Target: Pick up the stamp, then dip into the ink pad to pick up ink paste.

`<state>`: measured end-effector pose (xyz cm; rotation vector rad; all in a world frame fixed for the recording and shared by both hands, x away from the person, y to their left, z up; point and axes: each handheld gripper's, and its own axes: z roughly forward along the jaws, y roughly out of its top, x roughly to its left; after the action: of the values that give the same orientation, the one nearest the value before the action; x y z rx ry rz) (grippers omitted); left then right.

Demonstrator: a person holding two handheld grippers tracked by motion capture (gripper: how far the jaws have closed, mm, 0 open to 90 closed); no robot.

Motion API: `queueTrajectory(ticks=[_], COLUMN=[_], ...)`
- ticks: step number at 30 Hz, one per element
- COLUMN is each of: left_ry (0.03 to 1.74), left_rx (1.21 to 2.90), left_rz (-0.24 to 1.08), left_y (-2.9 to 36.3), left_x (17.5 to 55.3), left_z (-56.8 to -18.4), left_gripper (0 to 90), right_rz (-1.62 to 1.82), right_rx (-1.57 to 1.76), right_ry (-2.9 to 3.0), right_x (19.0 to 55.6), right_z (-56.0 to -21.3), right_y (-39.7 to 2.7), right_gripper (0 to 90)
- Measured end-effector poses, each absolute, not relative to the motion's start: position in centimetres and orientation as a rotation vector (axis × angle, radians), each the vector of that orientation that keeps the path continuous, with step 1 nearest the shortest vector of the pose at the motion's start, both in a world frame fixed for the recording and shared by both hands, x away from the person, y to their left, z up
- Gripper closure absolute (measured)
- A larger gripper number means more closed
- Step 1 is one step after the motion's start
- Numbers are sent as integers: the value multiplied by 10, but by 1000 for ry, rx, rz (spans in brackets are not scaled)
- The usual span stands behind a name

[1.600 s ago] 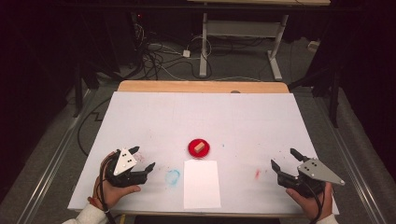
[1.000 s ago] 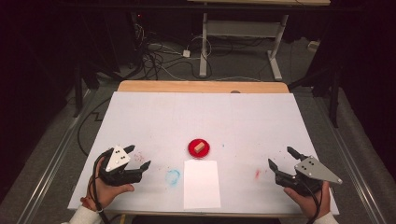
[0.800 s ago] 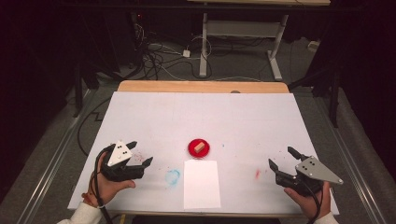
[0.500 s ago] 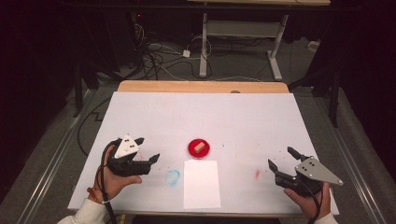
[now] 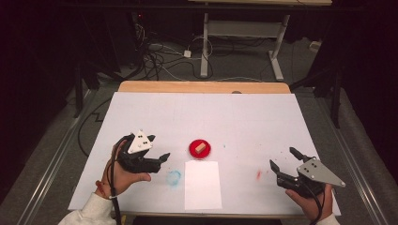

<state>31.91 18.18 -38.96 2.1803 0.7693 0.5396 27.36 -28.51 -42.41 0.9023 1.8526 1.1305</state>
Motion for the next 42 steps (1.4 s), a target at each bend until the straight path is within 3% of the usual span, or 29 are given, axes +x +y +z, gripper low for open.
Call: queueTrajectory(ticks=[31,42], left_ry=[692,662], left_rx=[2269,2336], left_rz=[474,464], left_y=[141,112], left_x=[346,350], left_z=[-382,-379], left_gripper=[231,301], right_rz=[1112,1111], right_rx=[921,931], right_ry=[1867,1883], right_x=[273,275], right_z=[-426,-428], right_y=[-286,-286], right_gripper=[255,255])
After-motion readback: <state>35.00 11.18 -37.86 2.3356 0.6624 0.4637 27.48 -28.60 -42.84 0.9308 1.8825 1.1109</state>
